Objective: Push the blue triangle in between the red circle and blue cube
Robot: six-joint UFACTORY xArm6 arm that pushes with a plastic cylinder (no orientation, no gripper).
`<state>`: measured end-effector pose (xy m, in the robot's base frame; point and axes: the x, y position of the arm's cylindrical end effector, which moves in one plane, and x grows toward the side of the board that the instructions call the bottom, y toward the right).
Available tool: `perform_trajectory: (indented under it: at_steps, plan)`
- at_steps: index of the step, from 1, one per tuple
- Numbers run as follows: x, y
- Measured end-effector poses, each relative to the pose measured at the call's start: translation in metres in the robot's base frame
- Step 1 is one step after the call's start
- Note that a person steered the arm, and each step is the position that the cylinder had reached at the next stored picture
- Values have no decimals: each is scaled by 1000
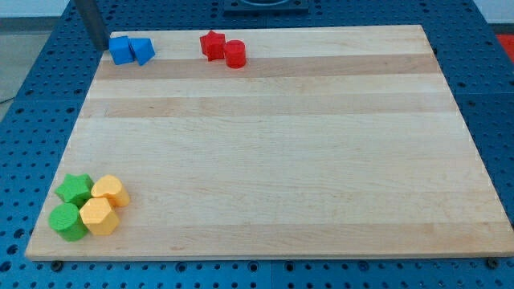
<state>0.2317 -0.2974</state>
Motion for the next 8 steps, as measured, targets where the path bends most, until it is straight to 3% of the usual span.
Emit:
perform_trajectory:
  at_steps: [2, 3, 4, 6, 8]
  plan:
    - [69, 66]
    - [76, 70]
    - [59, 36]
    - [0, 43]
    - [39, 79]
